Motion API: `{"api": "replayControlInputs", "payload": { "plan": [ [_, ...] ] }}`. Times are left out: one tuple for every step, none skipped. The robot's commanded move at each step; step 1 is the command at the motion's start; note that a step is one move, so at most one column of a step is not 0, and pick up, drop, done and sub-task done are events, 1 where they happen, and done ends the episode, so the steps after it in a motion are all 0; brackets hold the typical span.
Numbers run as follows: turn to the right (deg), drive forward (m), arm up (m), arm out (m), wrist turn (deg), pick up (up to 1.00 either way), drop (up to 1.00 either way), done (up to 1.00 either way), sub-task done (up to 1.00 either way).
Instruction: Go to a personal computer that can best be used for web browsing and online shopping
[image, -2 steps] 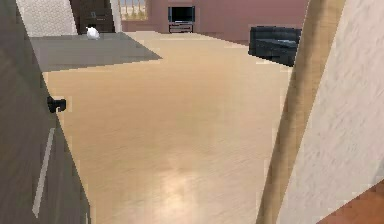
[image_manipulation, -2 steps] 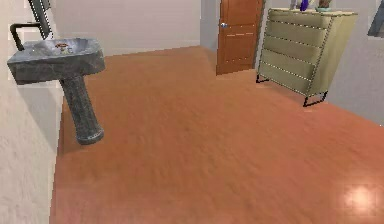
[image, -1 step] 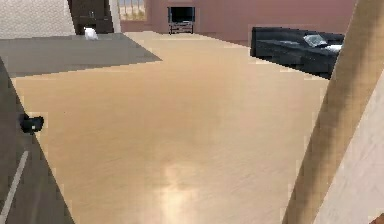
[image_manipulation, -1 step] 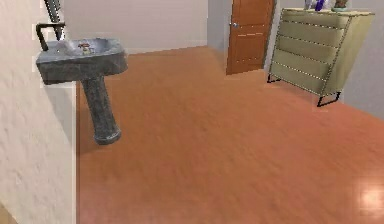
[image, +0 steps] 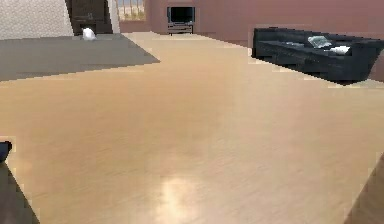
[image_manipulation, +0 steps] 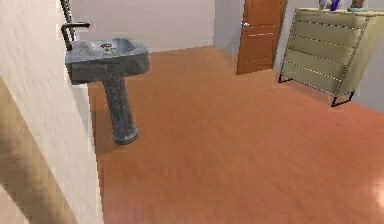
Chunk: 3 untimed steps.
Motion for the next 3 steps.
{"api": "replayControlInputs", "payload": {
  "plan": [
    [18.0,0.0,0.0,0.0,0.0,0.0,0.0,0.0,0.0],
    [0.0,0.2,0.0,0.0,0.0,0.0,0.0,0.0,0.0],
    [-12.0,0.0,0.0,0.0,0.0,0.0,0.0,0.0,0.0]
  ]
}}
